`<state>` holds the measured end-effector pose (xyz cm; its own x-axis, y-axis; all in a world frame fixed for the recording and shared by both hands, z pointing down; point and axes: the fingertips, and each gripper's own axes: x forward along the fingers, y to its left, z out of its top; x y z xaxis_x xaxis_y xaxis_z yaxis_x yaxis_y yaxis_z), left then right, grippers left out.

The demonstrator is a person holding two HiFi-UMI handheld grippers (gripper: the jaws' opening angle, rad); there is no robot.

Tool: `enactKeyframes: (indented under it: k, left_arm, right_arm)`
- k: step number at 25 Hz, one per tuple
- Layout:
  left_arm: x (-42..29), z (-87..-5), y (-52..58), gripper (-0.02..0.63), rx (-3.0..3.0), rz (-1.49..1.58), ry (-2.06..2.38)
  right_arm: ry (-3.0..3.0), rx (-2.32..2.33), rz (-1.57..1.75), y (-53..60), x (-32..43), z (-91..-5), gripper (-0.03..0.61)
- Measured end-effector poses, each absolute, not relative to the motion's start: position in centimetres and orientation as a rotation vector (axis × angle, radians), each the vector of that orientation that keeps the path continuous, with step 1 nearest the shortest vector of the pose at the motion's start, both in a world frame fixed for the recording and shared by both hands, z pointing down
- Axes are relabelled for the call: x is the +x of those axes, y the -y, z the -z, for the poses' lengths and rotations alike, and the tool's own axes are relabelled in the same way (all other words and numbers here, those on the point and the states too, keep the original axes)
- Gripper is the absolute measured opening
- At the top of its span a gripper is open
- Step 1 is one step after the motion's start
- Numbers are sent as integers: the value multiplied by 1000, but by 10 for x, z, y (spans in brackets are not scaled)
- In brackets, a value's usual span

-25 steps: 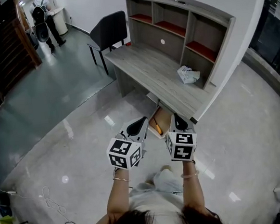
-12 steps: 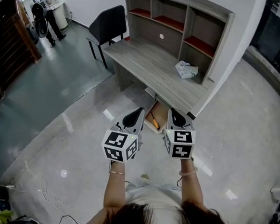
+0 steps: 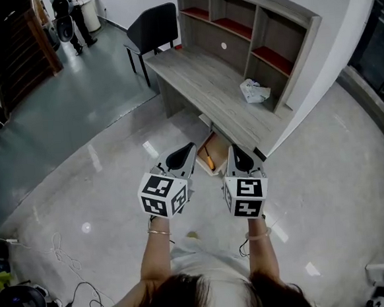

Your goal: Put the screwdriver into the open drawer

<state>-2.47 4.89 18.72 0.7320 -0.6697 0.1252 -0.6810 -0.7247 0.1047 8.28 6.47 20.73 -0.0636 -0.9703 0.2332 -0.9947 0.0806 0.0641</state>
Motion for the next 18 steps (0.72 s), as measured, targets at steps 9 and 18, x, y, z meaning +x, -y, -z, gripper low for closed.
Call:
enactKeyframes:
  k: [9,18]
  left_arm:
    - [-15,-190,-75,15,2757,-116,1111]
    - [-6,-193,-107,15,2739,-136,1143]
  right_arm:
    - [2139,1971,-129,-95,94,-205,26]
    - [2162,1944,-157,-124,105,-212,25]
